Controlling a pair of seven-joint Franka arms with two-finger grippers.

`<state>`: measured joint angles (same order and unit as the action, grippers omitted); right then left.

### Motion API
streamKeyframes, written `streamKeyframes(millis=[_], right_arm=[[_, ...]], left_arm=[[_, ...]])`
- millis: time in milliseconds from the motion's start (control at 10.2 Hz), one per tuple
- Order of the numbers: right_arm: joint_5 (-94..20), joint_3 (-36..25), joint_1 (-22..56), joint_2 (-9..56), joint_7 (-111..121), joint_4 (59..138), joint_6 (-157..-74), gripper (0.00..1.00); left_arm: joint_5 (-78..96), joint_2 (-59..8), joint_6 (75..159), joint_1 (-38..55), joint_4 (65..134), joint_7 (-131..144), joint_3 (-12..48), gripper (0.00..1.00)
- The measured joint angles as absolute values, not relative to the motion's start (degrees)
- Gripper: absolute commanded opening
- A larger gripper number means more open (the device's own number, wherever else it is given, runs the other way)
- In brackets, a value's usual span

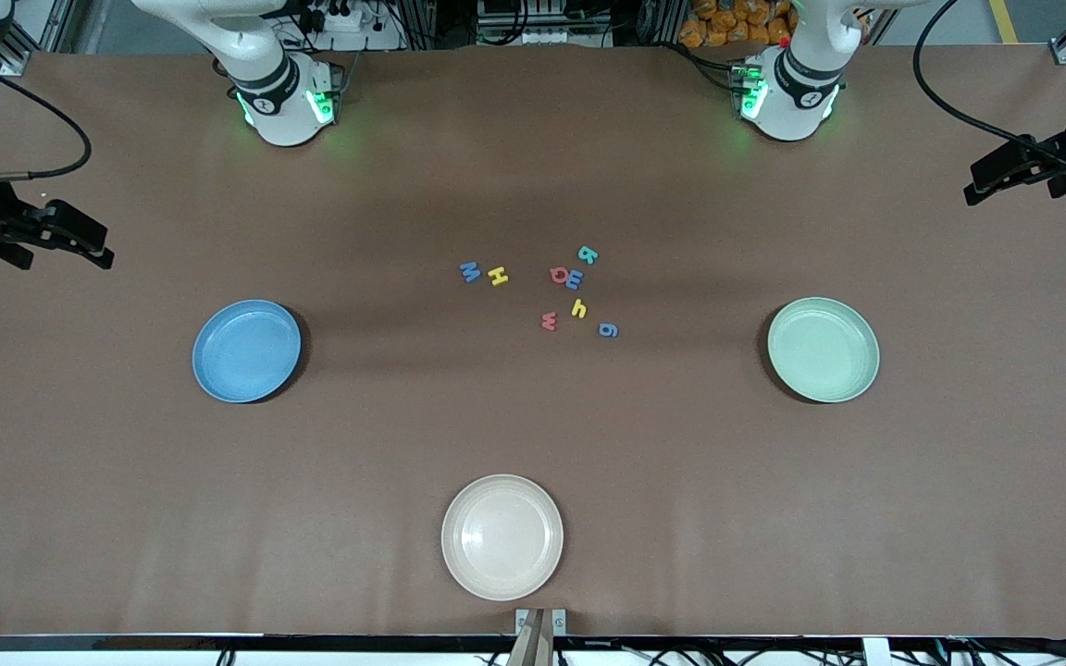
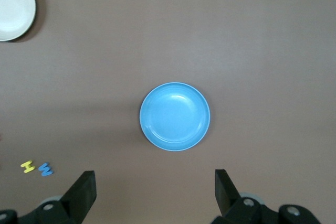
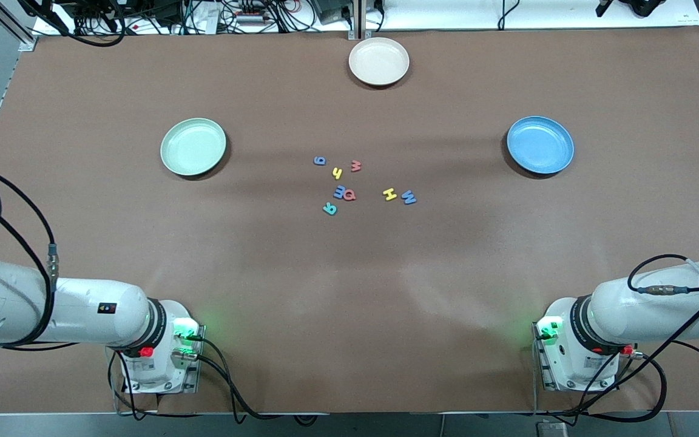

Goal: Sort uppercase to blue plate, lowercase to green plate

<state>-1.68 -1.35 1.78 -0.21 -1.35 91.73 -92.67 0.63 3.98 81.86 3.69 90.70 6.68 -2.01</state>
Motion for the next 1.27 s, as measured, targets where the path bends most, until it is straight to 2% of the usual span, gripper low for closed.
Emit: streamKeyframes(millis=[1270], right_arm=[[-2.9, -0.6, 3.7, 1.4, -1.1, 92.2, -92.8, 1.00]], left_arm=[[-1.2, 4.0, 83.1, 3.8, 91.4, 6.7, -2.1, 1.00]])
